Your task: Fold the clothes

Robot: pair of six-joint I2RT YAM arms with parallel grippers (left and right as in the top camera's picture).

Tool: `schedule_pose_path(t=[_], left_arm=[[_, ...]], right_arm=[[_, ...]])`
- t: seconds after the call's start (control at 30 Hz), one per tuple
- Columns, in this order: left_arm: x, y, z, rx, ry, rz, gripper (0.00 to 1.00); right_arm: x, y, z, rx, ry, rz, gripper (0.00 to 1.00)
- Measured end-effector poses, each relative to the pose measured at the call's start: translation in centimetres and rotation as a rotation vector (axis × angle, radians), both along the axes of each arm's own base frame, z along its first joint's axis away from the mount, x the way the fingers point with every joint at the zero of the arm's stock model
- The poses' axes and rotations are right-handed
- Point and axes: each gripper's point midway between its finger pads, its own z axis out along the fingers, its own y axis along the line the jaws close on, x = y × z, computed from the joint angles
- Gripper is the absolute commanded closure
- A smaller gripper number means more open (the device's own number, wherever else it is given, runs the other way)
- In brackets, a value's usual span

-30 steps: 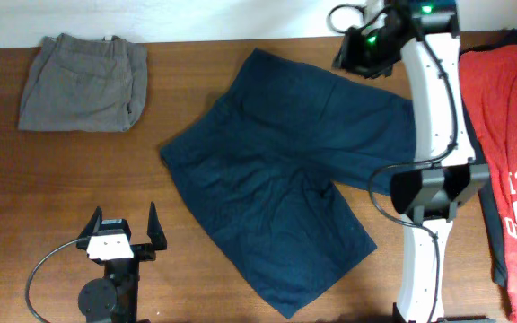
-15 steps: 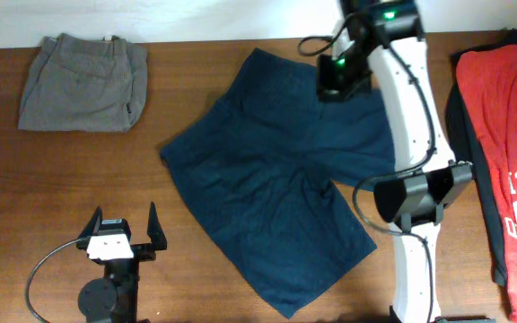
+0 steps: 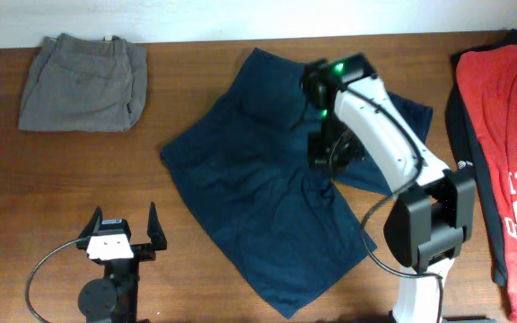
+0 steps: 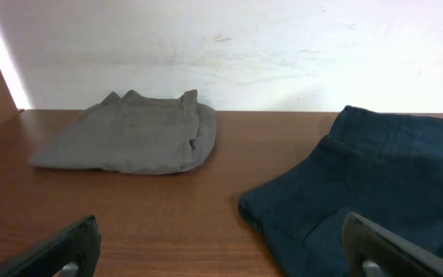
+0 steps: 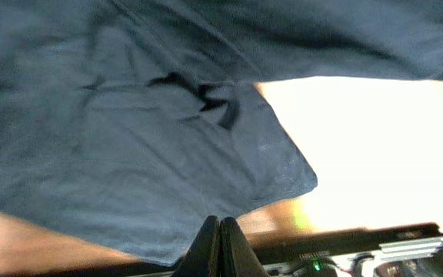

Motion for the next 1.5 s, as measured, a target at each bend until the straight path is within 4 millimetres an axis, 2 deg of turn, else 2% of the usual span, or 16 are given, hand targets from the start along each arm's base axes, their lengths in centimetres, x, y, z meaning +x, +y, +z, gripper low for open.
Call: schedule_pose_path(t=[0.07,0.23,0.47,0.6,0.7,0.9,1.17,1.27,1.5], left_arm=[[0.0,0.0,0.0,0.0,0.0,0.0,0.01],[0.0,0.0,0.0,0.0,0.0,0.0,0.01],[0.0,0.0,0.0,0.0,0.0,0.0,0.01],[0.0,0.0,0.0,0.0,0.0,0.0,0.01],[0.0,0.0,0.0,0.0,0.0,0.0,0.01],[0.0,0.0,0.0,0.0,0.0,0.0,0.0],[0.0,0.0,0.0,0.0,0.0,0.0,0.01],[0.0,0.0,0.0,0.0,0.0,0.0,0.01],[0.0,0.0,0.0,0.0,0.0,0.0,0.01]], right_arm=[[-0.8,-0.1,-2.8,-0.002,0.035,-0.01,0.96],[-1.4,1.0,-7.3,0.069,0.041,-0.027,0.96],[-1.7,1.5,-9.8,0.122,0.034,-0.04,0.92],[-1.4,1.0,-10.8,0.137,0.021,-0.063,0.92],[-1.3,-0.2,-11.6,0.14,0.023,-0.103,0.92],[-0.5,-4.4,-12.5,0.168,0.019,-0.247,0.92],[1.0,-7.0,-12.5,0.206,-0.031,-0.325,0.92],[1.9,-8.7,-12.6,0.205,-0.07,-0.364,0.91],[5.3,-15.2,-12.4,0.106,-0.24,-0.454,0.9]])
